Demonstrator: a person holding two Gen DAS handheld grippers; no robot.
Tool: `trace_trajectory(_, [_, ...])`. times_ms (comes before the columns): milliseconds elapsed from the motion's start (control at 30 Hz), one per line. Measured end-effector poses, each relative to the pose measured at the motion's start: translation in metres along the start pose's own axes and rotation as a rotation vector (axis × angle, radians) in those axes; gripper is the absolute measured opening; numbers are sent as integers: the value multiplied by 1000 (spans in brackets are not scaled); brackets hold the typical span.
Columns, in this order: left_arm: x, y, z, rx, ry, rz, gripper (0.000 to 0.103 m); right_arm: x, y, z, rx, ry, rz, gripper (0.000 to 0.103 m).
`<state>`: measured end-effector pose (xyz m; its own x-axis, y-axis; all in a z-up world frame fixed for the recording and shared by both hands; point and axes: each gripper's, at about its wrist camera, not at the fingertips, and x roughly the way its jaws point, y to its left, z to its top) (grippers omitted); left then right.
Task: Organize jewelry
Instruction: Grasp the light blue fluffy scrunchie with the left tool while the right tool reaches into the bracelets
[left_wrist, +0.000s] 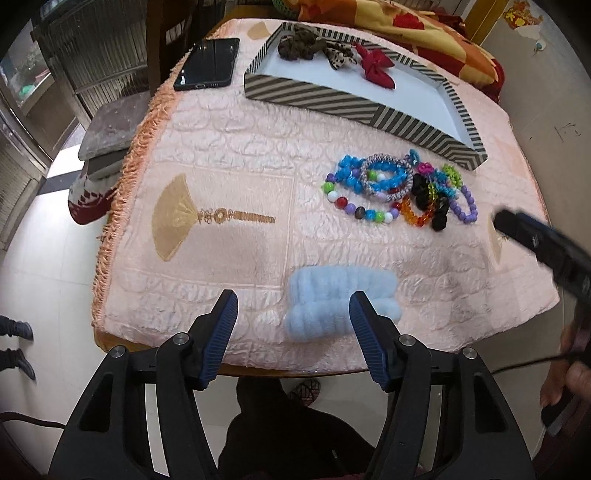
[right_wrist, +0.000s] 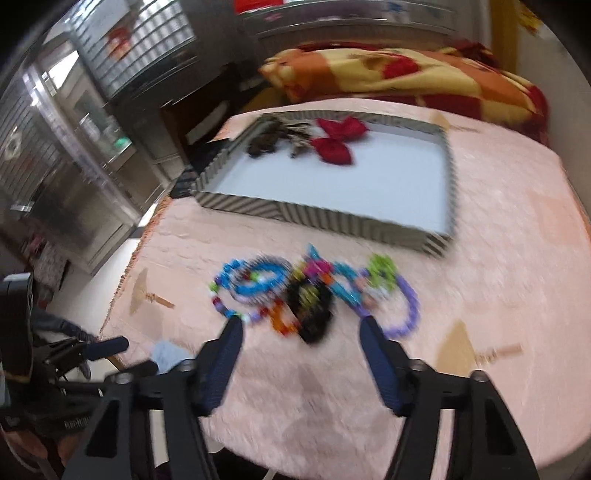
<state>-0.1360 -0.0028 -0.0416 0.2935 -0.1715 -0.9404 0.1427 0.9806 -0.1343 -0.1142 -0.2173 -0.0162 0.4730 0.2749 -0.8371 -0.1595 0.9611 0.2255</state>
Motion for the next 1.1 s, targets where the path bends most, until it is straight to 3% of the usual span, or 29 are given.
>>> trace_trajectory(233, [10,2,-1,5,33,-19,64,51,18,35,-144,66,20,44])
trace_trajectory(467, [18,4,2,10,57,-45,66,88,12,45,-186,163,23,34])
trace_trajectory(500, [19,5,3,11,61,-50,66,91,12,46,-188,169,26,34])
trace_trajectory(633, [22,5,5,16,64,-54,66,96,12,44,-187,190,48,14])
trace_trajectory(867, [27,7,6,3,78,-81,64,70,11,44,-134,137,98,9])
trace_trajectory(933, [23,8,6,10,72,-105,42,60,12,43,-125,112,101,8])
trace_trajectory(1000, [23,6,6,22,80,-132,30,55,11,43,-111,100,109,8])
trace_trajectory(1100, [19,2,5,54,69,-127,24,48,7,43,-78,76,117,8])
